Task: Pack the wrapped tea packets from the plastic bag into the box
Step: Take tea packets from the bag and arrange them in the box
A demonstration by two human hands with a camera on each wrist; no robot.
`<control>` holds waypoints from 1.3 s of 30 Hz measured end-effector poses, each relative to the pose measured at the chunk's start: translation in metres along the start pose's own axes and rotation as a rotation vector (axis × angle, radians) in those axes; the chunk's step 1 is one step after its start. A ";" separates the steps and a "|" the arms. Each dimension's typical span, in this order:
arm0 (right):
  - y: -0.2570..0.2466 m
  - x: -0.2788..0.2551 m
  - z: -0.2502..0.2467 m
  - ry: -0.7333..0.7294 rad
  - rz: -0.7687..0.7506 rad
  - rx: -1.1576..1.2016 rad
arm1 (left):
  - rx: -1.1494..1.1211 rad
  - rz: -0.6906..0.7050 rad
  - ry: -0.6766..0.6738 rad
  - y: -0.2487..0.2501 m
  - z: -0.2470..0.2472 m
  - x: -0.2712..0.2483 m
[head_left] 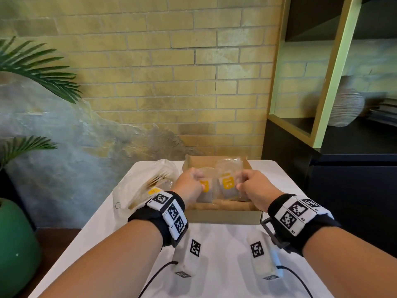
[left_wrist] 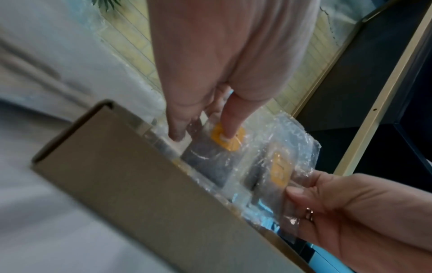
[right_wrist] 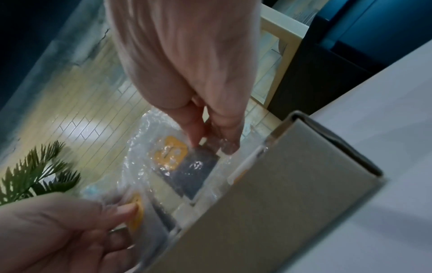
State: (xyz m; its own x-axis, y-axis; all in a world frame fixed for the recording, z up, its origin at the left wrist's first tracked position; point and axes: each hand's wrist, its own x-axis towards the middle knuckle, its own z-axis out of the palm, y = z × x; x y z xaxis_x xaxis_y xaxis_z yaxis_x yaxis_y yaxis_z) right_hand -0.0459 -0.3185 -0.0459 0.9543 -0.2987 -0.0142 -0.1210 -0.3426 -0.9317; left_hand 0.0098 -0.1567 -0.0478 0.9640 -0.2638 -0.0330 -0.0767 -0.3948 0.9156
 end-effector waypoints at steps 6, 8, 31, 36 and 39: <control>0.007 0.001 0.002 -0.126 0.069 -0.085 | 0.067 -0.034 -0.076 -0.005 0.005 -0.001; 0.006 -0.001 0.001 -0.161 0.077 -0.188 | 0.141 -0.039 -0.107 -0.005 0.005 -0.003; 0.006 -0.016 -0.014 -0.194 0.078 -0.623 | 0.442 -0.085 -0.176 -0.003 0.001 -0.021; -0.015 -0.009 -0.029 -0.020 -0.118 -0.715 | 0.448 0.084 -0.048 0.017 -0.018 -0.015; -0.027 -0.004 -0.034 -0.013 -0.224 -0.861 | 0.585 0.212 -0.070 0.026 -0.026 -0.011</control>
State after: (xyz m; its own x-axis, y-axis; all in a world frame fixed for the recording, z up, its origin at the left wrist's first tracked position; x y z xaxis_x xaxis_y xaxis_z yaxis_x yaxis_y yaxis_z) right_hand -0.0561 -0.3385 -0.0085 0.9826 -0.1361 0.1262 -0.0900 -0.9440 -0.3174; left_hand 0.0035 -0.1407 -0.0132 0.8952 -0.4381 0.0813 -0.4101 -0.7389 0.5346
